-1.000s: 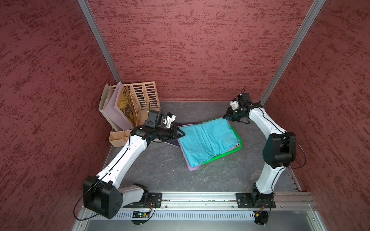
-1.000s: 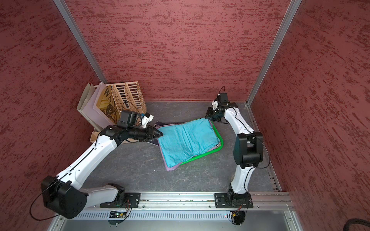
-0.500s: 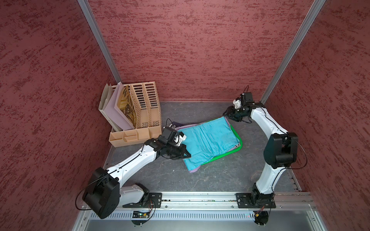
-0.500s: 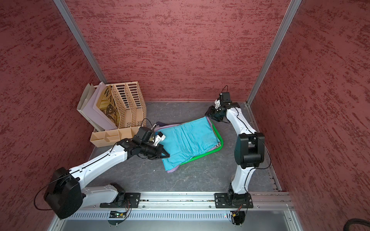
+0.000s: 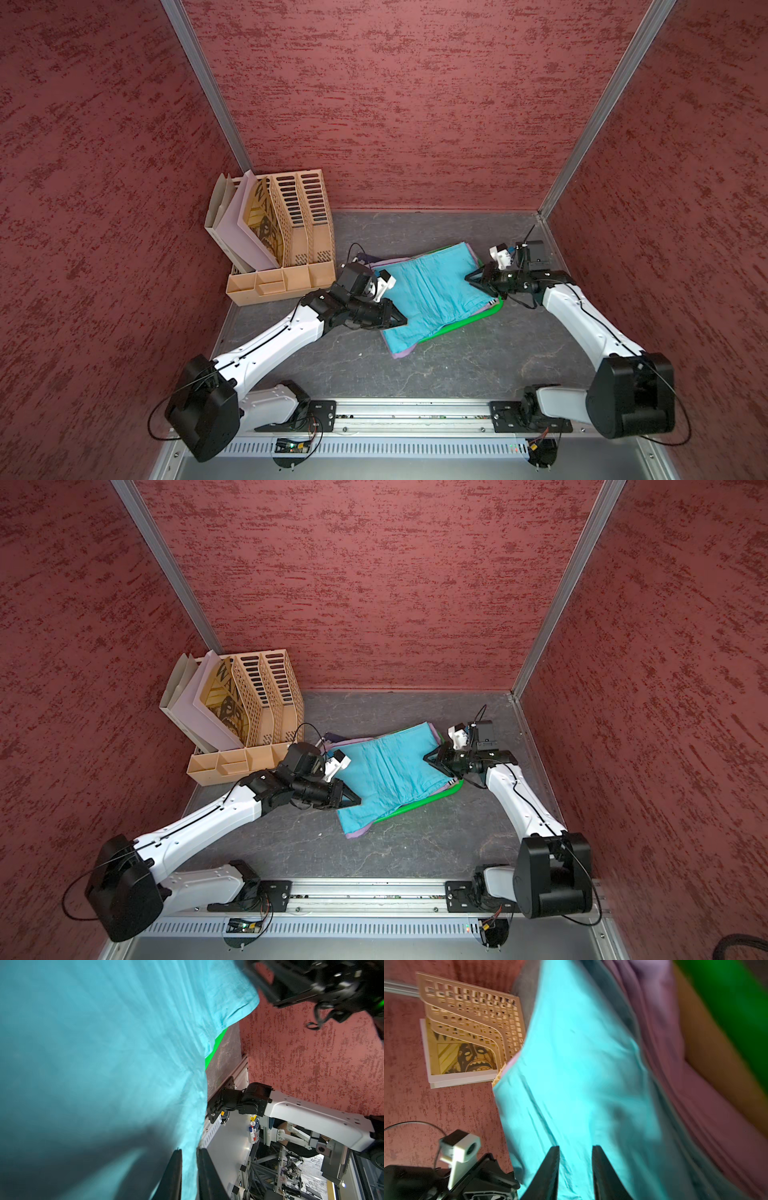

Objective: Put the folded long pants in the basket
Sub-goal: Adjust the long pant in the basket.

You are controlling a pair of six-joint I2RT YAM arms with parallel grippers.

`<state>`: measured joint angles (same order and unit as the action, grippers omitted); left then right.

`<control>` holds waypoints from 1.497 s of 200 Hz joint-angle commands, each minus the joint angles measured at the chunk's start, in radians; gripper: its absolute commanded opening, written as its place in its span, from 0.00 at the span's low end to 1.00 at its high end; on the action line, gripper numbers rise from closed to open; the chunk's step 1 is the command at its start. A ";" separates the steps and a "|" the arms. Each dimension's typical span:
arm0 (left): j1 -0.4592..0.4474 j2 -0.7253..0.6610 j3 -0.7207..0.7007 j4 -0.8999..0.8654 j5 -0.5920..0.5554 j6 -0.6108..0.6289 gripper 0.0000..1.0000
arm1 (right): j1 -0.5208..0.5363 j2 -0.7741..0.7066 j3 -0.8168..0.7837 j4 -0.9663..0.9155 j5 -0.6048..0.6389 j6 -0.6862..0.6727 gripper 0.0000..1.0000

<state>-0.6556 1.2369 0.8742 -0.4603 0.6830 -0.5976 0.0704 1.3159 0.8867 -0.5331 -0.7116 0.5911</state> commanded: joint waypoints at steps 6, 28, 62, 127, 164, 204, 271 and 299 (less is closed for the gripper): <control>-0.035 0.049 0.049 0.048 -0.011 -0.004 0.19 | -0.005 0.004 -0.041 0.053 0.043 -0.012 0.26; -0.050 0.089 0.018 0.074 -0.054 -0.005 0.19 | -0.031 0.033 -0.040 0.029 0.172 -0.032 0.20; -0.040 0.142 -0.056 0.064 -0.123 -0.007 0.11 | -0.165 0.110 -0.069 0.071 0.256 -0.031 0.07; 0.013 0.012 0.023 -0.024 -0.073 0.016 0.31 | -0.185 -0.021 -0.030 0.269 -0.013 0.084 0.06; 0.096 0.048 0.145 -0.058 -0.101 0.014 0.31 | -0.079 0.013 0.048 0.412 -0.054 0.210 0.07; 0.219 0.178 0.179 0.014 -0.110 -0.022 0.19 | 0.050 0.248 0.135 0.663 -0.061 0.398 0.03; 0.293 0.240 0.156 0.025 -0.172 -0.001 0.20 | 0.006 0.562 0.189 0.780 0.035 0.458 0.00; 0.302 0.243 0.136 0.016 -0.191 0.014 0.21 | -0.043 0.646 0.229 0.740 0.050 0.414 0.00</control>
<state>-0.3668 1.4773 1.0428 -0.4446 0.5377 -0.6121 0.0917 1.8732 1.0939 0.2226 -0.7601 1.0180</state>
